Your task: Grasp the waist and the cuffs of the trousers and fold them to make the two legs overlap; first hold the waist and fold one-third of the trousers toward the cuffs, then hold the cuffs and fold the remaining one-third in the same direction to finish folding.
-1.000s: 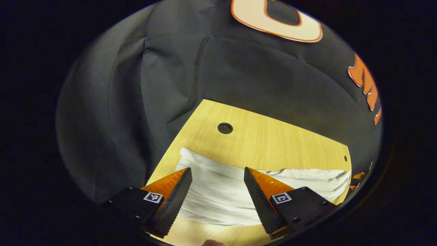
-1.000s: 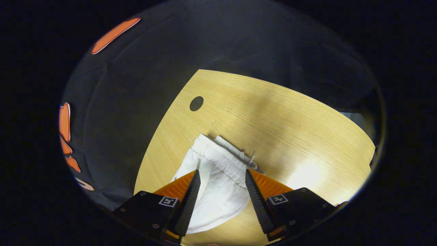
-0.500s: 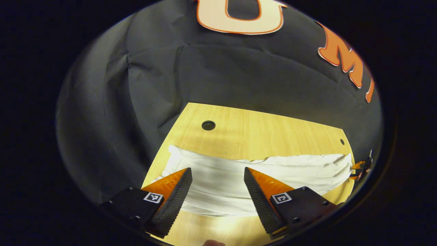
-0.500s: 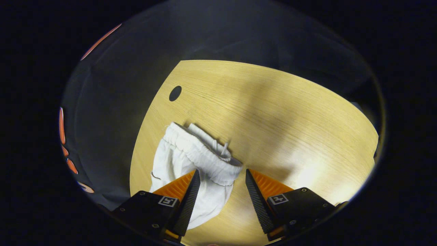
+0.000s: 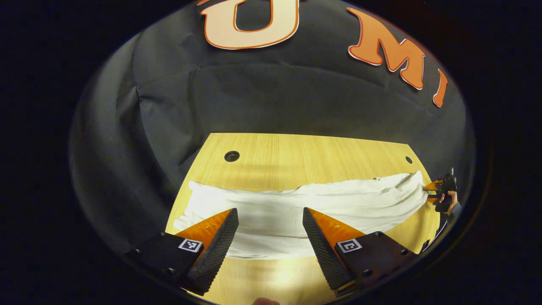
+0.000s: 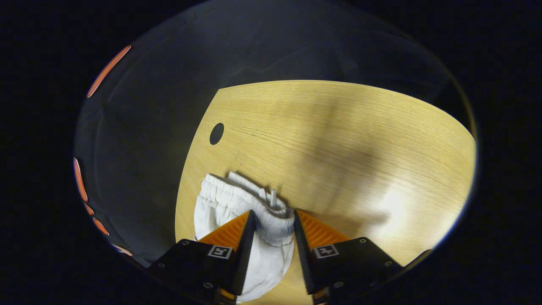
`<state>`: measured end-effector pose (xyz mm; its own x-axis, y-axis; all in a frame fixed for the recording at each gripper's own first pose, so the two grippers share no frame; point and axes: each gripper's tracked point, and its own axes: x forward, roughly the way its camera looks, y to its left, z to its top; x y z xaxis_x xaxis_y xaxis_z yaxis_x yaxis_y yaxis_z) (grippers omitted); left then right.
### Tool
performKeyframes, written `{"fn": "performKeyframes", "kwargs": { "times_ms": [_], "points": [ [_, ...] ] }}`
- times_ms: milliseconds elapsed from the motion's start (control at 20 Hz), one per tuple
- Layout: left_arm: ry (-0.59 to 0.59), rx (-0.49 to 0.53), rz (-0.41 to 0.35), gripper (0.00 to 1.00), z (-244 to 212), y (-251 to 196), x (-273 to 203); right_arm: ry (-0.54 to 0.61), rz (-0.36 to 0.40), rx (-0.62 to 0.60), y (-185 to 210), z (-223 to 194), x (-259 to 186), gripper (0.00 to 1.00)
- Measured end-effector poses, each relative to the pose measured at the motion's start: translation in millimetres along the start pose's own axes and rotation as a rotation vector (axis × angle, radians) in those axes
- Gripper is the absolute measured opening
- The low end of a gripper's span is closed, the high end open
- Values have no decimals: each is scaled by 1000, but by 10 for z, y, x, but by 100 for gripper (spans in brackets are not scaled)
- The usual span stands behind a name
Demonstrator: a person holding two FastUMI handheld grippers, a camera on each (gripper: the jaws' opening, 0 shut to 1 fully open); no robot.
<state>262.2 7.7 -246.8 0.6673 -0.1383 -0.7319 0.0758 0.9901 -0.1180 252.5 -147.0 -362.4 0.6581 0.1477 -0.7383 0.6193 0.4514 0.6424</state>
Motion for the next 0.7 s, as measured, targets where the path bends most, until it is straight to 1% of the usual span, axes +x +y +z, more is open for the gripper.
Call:
{"fn": "performKeyframes", "kwargs": {
  "times_ms": [50, 100, 150, 200, 300, 350, 550, 700],
  "points": [
    [3, -4, -3, 100, -42, -41, -25, -4, 0, -3, -5, -6, -47, 37],
    [8, -4, -2, 100, -55, -52, -38, -18, -5, -8, 37, 17, 17, 29],
    [9, -4, 0, 100, -93, -62, -55, -34, -3, -21, 53, 29, 22, 19],
    [9, -2, 2, 100, -107, -71, -87, -60, 13, -42, 71, 57, -10, 17],
    [10, -9, 6, 100, -158, -77, -145, -92, 73, -80, 140, 97, -135, 15],
    [10, -17, 6, 100, -178, -82, -188, -96, 99, -73, 185, 102, -210, 13],
    [8, -36, -6, 99, -231, 14, -235, -128, 197, -52, 305, 275, -468, 13],
    [22, -52, -37, 99, -332, 98, -226, -163, 252, -63, 317, 254, -370, 13]
  ]
}}
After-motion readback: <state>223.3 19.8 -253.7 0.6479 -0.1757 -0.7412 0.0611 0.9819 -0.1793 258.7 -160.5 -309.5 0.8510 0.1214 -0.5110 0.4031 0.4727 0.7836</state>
